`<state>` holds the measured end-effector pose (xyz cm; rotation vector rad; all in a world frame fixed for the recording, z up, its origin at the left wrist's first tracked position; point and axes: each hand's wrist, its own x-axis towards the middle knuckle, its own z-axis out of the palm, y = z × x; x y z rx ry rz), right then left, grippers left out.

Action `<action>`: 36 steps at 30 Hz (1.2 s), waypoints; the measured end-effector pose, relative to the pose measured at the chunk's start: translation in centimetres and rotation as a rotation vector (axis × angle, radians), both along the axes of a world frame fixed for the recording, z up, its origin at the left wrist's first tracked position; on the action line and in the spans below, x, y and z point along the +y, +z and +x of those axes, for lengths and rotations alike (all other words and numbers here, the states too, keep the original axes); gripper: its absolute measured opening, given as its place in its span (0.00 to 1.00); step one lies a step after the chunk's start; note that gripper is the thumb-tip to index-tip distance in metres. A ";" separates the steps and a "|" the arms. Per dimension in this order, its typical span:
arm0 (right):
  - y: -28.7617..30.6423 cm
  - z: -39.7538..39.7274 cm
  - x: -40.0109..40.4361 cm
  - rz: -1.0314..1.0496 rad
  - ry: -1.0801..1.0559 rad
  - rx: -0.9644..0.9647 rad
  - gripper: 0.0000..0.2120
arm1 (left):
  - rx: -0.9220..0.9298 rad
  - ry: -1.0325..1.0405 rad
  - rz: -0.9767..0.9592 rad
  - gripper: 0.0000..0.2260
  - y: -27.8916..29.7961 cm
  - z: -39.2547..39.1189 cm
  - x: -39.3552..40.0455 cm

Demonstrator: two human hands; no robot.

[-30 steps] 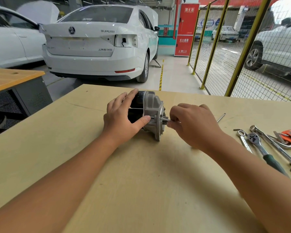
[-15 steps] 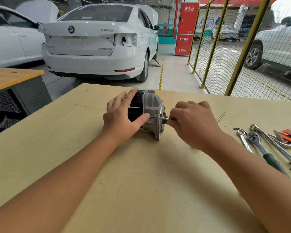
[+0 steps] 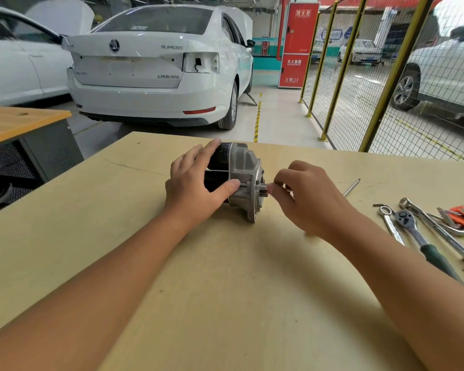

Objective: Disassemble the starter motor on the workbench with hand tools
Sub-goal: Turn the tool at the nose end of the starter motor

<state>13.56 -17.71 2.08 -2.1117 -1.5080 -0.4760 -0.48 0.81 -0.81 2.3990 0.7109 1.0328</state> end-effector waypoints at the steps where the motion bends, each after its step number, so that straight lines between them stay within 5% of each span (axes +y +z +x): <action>1: -0.2 0.1 0.0 -0.007 -0.004 0.000 0.13 | -0.003 -0.005 0.000 0.38 0.0 0.0 0.0; 17: 0.4 -0.5 -0.2 -0.003 -0.199 -0.287 0.08 | -0.016 0.021 0.005 0.38 -0.2 0.3 0.1; 23: 1.1 -0.6 -0.2 -0.102 -0.069 -0.031 0.08 | -0.018 0.003 -0.015 0.39 -0.2 0.1 0.1; 28: 1.1 0.4 -0.2 -0.167 -0.047 0.005 0.11 | -0.018 0.001 -0.016 0.39 -0.3 0.1 0.1; 36: 1.1 -0.3 -0.2 -0.128 -0.223 -0.246 0.07 | -0.006 0.016 -0.009 0.38 -0.2 0.1 0.0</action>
